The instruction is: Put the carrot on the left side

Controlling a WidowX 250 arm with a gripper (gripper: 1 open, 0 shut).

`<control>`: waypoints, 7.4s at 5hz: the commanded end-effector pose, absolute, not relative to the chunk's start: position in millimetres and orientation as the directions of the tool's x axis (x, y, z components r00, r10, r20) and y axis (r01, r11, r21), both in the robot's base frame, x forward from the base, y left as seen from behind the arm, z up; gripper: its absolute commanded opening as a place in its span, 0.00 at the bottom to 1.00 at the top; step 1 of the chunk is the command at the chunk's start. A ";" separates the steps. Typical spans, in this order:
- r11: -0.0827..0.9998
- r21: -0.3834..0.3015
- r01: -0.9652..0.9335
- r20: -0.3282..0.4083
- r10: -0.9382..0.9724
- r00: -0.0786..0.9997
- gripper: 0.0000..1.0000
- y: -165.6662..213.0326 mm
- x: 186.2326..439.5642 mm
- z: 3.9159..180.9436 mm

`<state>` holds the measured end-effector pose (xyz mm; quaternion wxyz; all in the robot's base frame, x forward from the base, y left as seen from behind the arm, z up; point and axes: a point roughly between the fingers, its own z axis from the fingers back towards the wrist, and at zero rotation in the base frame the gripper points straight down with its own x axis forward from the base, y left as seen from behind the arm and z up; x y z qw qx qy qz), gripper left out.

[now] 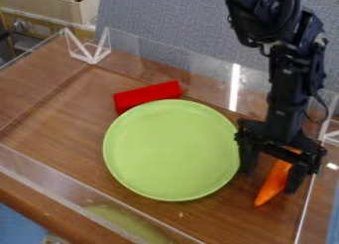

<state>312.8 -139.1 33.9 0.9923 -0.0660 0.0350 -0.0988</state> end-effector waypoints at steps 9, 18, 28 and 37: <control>0.969 -0.134 0.209 0.109 -0.196 0.975 0.00 -87.9 319.2 117.3; 0.955 -0.067 -0.290 0.025 0.292 0.956 0.00 161.2 327.5 50.5; 0.978 -0.205 -0.042 0.040 0.051 0.998 1.00 169.8 342.1 67.4; 0.983 -0.181 -0.001 0.106 0.021 0.994 1.00 158.2 341.8 100.5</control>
